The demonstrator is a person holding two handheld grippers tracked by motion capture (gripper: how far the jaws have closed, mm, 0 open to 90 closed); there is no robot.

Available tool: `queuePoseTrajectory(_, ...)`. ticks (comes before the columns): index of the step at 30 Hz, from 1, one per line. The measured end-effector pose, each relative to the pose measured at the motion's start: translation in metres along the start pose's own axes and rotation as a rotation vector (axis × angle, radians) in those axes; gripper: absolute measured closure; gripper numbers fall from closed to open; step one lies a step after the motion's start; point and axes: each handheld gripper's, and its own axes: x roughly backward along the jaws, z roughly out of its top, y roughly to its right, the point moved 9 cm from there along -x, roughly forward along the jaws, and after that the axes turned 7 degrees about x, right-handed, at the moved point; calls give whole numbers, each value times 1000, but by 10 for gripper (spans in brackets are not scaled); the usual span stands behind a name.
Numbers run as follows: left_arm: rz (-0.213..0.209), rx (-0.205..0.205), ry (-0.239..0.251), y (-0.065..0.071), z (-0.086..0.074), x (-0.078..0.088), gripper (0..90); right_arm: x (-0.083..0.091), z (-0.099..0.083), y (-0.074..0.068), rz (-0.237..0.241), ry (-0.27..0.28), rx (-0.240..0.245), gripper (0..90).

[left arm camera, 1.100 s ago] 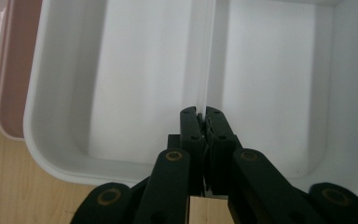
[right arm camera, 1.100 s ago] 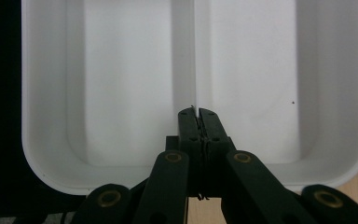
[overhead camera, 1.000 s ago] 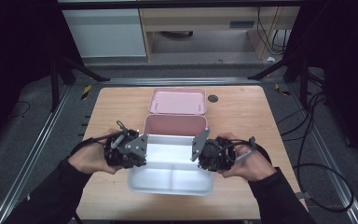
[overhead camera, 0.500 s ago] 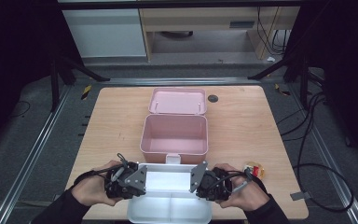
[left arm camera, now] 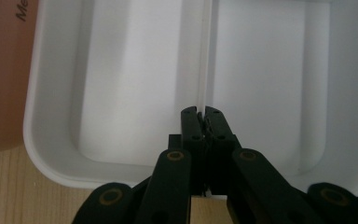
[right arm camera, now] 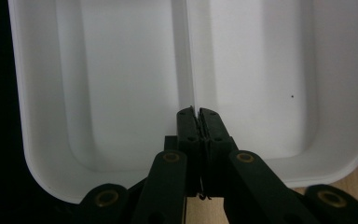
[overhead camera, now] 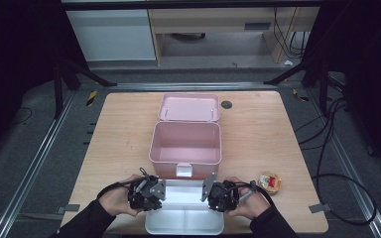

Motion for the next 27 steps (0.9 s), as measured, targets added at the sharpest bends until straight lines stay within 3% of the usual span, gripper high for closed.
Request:
queuePoseTrajectory(9, -3, 0, -24, -7, -4, -22, 883, -17, -7, 6, 4, -10, -14, 881)
queuePoseTrajectory(13, 8, 20, 9, -10, -4, -20, 859, -16, -6, 6, -10, -2, -36, 851)
queuePoseTrajectory(16, 19, 60, 70, -10, -1, -11, 769, -7, -2, 8, -35, 78, -78, 733)
queuePoseTrajectory(21, 52, 158, 144, -15, -2, 5, 647, 17, -3, 14, -124, 181, -186, 585)
queuePoseTrajectory(23, 71, 204, 175, -18, -4, 10, 573, 27, -8, 19, -170, 220, -249, 513)
queuePoseTrajectory(27, 131, 327, 231, -30, -13, 21, 448, 39, -23, 30, -228, 264, -371, 452)
